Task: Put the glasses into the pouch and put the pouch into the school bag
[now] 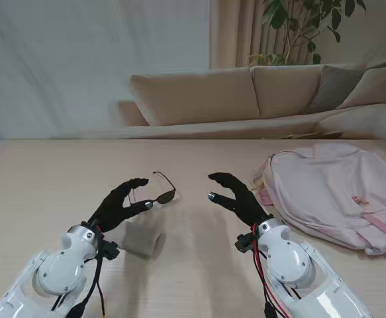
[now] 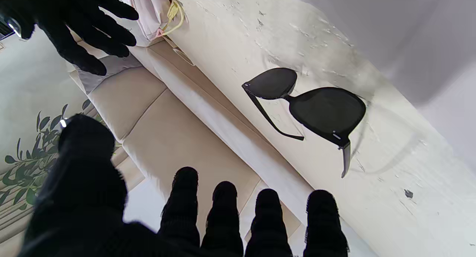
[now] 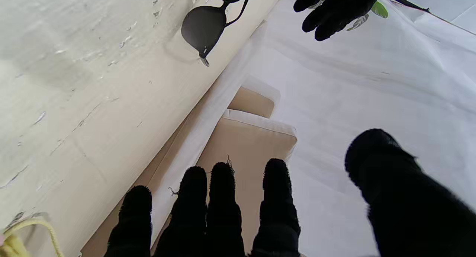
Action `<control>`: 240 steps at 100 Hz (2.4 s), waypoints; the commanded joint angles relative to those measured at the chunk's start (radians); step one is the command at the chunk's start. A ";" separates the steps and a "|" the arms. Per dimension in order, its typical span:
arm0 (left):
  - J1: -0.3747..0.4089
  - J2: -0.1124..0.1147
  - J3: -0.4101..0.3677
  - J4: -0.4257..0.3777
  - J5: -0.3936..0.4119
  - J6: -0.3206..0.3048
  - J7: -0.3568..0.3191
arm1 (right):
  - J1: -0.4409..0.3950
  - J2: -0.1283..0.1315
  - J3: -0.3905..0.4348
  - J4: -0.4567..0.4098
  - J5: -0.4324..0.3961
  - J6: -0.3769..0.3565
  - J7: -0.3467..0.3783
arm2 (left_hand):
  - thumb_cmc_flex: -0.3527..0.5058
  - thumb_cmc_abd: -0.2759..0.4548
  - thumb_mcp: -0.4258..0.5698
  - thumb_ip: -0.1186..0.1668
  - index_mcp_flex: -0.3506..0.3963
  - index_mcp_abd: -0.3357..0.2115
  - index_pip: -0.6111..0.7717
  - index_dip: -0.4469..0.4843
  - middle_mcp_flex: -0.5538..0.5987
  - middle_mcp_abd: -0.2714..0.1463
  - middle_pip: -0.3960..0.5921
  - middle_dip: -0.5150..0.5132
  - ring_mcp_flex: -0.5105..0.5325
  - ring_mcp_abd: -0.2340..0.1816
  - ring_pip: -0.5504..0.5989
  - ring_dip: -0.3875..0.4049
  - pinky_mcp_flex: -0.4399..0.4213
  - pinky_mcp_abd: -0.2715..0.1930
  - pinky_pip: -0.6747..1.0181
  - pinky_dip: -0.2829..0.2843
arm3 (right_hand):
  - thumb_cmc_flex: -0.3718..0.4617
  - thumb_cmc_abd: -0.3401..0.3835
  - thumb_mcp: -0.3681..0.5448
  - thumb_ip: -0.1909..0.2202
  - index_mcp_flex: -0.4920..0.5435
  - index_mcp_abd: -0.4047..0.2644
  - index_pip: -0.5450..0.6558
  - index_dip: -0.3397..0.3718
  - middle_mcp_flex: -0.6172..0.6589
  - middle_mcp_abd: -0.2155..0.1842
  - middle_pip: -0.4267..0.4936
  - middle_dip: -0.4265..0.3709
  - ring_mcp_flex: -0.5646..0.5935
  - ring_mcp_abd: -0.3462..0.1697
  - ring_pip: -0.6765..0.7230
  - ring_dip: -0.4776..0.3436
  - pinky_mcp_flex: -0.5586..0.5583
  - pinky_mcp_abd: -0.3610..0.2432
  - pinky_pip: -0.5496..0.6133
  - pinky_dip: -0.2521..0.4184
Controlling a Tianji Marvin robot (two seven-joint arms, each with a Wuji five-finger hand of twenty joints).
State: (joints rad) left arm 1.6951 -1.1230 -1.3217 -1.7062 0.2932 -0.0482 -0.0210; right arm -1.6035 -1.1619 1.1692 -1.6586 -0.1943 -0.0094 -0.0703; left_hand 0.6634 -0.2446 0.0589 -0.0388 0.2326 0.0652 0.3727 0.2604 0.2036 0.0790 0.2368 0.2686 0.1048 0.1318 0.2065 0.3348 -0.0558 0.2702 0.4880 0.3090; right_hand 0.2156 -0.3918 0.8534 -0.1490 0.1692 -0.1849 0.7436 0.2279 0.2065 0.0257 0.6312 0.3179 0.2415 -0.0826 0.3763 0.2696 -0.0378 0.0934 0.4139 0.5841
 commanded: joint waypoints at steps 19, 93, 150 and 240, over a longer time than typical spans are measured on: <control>0.007 -0.003 0.005 -0.010 0.003 -0.003 -0.013 | -0.016 -0.002 0.004 -0.012 0.006 -0.001 0.012 | -0.001 0.031 -0.048 0.036 0.009 0.005 -0.011 -0.018 -0.006 0.012 0.012 0.003 -0.013 -0.001 0.005 -0.009 -0.016 0.003 -0.021 0.001 | -0.002 -0.001 0.005 0.002 0.016 -0.039 0.003 -0.002 0.012 -0.005 0.013 -0.002 -0.012 -0.017 0.009 0.007 0.006 -0.016 -0.040 0.031; -0.007 0.017 -0.018 -0.010 0.294 0.011 0.024 | -0.008 -0.005 0.004 0.002 0.017 -0.010 0.007 | 0.051 -0.126 0.103 0.037 0.078 -0.154 0.077 0.037 0.007 -0.068 0.134 0.213 0.033 -0.022 0.115 0.134 -0.018 0.014 -0.180 0.068 | -0.002 0.001 -0.006 0.004 0.018 -0.039 0.002 0.001 0.017 -0.010 0.012 -0.002 -0.013 -0.020 0.009 0.008 0.004 -0.017 -0.055 0.053; -0.279 0.039 0.192 0.212 0.497 0.204 -0.031 | 0.002 -0.008 0.001 0.016 0.015 0.005 -0.001 | -0.002 -0.330 0.427 0.001 0.203 -0.183 0.183 0.087 0.058 -0.137 0.281 0.516 0.026 -0.029 0.421 0.430 -0.036 0.007 -0.263 0.126 | 0.001 -0.002 -0.004 0.005 0.031 -0.033 0.006 0.004 0.025 -0.003 0.015 0.000 -0.011 -0.017 0.011 0.009 0.006 -0.017 -0.060 0.065; -0.367 0.033 0.287 0.392 0.570 0.067 0.134 | 0.004 -0.019 0.007 0.026 0.010 -0.003 -0.050 | 0.224 -0.289 0.355 -0.042 0.555 -0.367 0.681 0.152 0.174 -0.206 0.429 0.525 0.015 -0.049 0.476 0.384 -0.022 -0.016 -0.369 0.207 | 0.007 -0.011 0.024 0.005 0.083 -0.015 0.015 0.017 0.073 0.023 0.030 0.009 -0.013 -0.010 0.025 0.016 0.014 -0.017 -0.060 0.083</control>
State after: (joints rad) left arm 1.3081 -1.0906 -1.0200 -1.2795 0.8583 0.0302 0.1172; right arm -1.5961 -1.1761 1.1780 -1.6309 -0.1852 -0.0136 -0.1303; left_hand 0.8456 -0.5685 0.4377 -0.0451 0.7537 -0.2714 0.9949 0.4104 0.3690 -0.0893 0.6403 0.7882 0.1308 0.1053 0.6515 0.7259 -0.0695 0.2669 0.1562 0.4899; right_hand 0.2156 -0.3918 0.8657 -0.1471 0.2317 -0.1848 0.7536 0.2322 0.2580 0.0341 0.6518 0.3179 0.2415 -0.0826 0.3904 0.2752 -0.0262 0.0936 0.3891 0.6470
